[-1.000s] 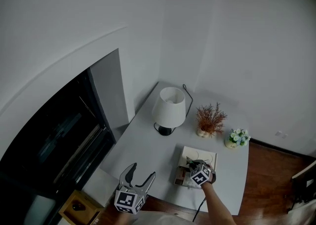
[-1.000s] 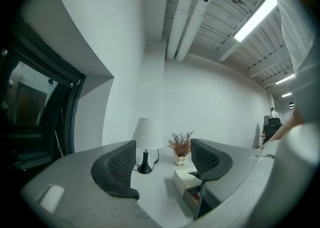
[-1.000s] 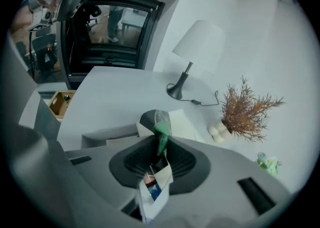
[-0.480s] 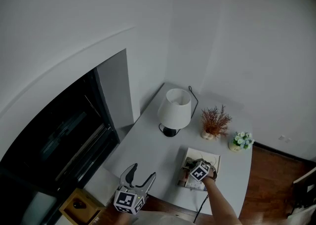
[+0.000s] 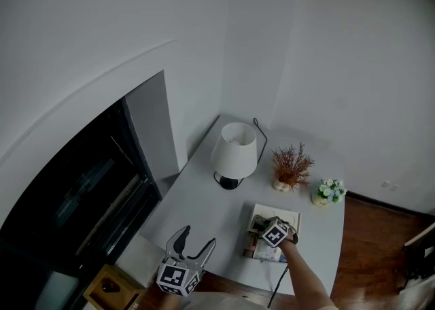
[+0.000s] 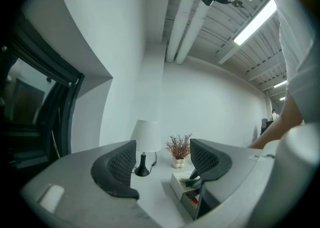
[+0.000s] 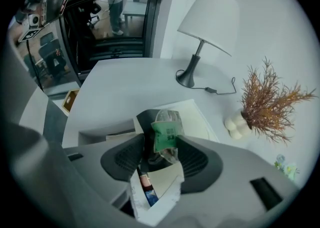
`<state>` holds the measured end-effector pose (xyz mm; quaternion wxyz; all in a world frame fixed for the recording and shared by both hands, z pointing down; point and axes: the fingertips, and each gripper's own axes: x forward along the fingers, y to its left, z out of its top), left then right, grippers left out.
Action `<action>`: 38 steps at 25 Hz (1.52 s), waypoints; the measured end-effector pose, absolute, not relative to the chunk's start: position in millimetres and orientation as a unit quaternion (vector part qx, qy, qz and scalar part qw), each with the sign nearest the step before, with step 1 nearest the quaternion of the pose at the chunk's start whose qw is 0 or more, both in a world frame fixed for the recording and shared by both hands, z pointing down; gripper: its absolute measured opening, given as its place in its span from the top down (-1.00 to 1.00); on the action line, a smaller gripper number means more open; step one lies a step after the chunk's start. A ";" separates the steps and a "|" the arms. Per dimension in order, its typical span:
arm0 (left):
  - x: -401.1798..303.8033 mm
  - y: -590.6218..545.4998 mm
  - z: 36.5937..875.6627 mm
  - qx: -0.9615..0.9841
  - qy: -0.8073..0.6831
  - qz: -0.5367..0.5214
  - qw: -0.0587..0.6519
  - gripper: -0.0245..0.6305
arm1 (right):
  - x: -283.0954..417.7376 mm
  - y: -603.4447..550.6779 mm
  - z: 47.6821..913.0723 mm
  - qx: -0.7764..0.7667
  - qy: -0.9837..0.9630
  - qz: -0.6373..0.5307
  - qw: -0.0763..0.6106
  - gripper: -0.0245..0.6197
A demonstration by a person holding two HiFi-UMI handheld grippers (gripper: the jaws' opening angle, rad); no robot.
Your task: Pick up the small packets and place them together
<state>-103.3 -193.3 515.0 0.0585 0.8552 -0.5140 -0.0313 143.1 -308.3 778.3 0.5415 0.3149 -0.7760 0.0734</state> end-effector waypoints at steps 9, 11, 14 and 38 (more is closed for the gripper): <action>-111.8 -193.1 519.6 0.849 -0.524 -0.024 0.062 -0.08 | 144.3 -308.6 780.8 0.287 -0.786 0.097 0.539 -0.36; -113.2 -192.1 519.5 0.848 -0.526 -0.024 0.061 -0.08 | 142.7 -306.9 776.4 0.291 -0.789 0.087 0.535 -0.36; -113.9 -191.6 518.4 0.848 -0.525 -0.027 0.063 -0.08 | 137.5 -309.1 754.8 0.324 -0.808 0.075 0.486 -0.36; -33.8 -206.7 482.7 0.894 -0.447 -0.017 0.001 -0.08 | 205.6 -146.7 461.0 0.619 -0.781 -0.073 -0.044 -0.22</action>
